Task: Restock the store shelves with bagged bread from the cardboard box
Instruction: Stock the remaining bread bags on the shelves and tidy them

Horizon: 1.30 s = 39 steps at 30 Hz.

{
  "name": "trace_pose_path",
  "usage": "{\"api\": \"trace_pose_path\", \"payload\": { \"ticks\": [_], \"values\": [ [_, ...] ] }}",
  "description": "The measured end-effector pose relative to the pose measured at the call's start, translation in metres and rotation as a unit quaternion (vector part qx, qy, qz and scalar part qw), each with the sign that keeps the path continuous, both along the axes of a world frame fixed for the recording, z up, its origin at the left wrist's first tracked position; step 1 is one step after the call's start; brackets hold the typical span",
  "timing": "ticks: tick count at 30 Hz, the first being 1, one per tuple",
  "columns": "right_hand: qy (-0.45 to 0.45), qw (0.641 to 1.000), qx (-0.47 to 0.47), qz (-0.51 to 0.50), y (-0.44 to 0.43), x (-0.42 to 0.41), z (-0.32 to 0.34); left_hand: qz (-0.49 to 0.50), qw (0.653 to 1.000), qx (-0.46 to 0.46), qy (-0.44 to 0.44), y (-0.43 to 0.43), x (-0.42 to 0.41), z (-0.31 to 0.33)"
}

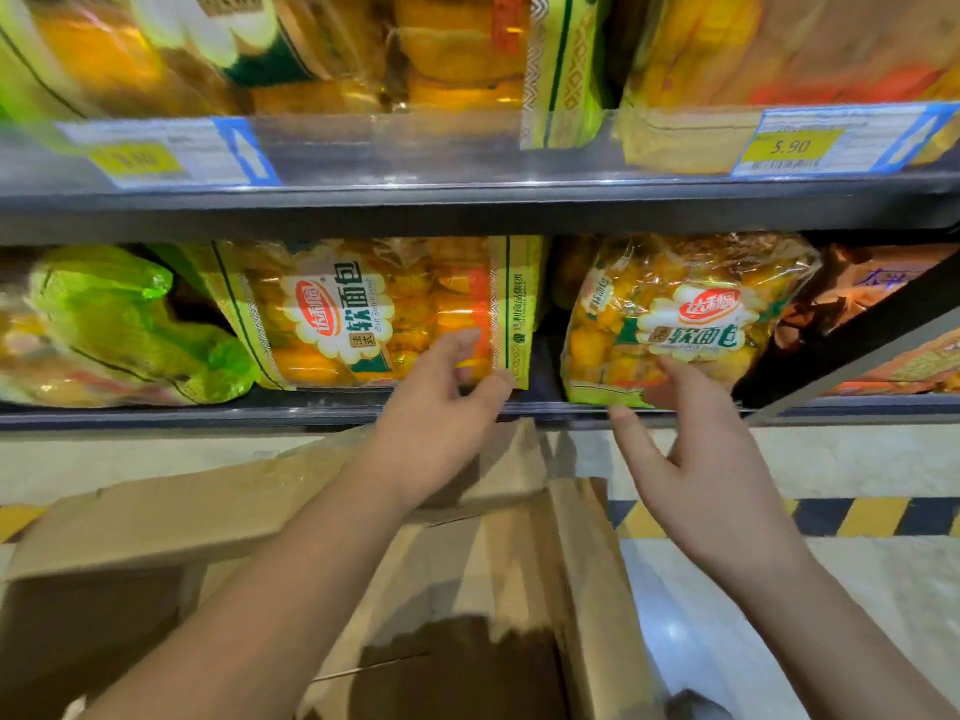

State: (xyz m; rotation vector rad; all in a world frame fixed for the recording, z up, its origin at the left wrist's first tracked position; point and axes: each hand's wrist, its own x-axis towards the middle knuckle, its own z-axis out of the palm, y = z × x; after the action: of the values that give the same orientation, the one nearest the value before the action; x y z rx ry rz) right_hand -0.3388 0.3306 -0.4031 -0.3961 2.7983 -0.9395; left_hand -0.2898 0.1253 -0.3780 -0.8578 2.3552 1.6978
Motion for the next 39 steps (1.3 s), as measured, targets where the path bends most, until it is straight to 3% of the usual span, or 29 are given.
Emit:
{"api": "trace_pose_path", "payload": {
  "ticks": [4,12,21,29,34,39],
  "values": [
    [-0.034,0.994,-0.006,0.101,-0.053,-0.008,-0.005,0.072,0.996,-0.057,-0.015,-0.053,0.031,-0.001],
    [-0.054,0.997,-0.023,0.050,-0.103,-0.026,-0.022,0.167,0.981,-0.097,-0.031,-0.130,0.053,-0.023],
    [-0.146,0.987,0.035,0.059,-0.121,-0.034,-0.034,0.108,0.992,-0.063,-0.010,-0.156,0.044,-0.058],
    [-0.161,0.983,0.069,0.051,-0.128,-0.040,-0.040,0.065,0.993,-0.091,-0.028,-0.155,0.059,-0.059],
    [-0.168,0.983,0.059,0.053,-0.119,-0.029,-0.005,0.074,0.992,-0.089,-0.050,-0.143,0.057,-0.017],
    [-0.130,0.988,-0.011,0.087,-0.102,-0.007,0.066,0.000,0.986,-0.167,0.001,-0.111,0.058,0.055]
  ]
}}
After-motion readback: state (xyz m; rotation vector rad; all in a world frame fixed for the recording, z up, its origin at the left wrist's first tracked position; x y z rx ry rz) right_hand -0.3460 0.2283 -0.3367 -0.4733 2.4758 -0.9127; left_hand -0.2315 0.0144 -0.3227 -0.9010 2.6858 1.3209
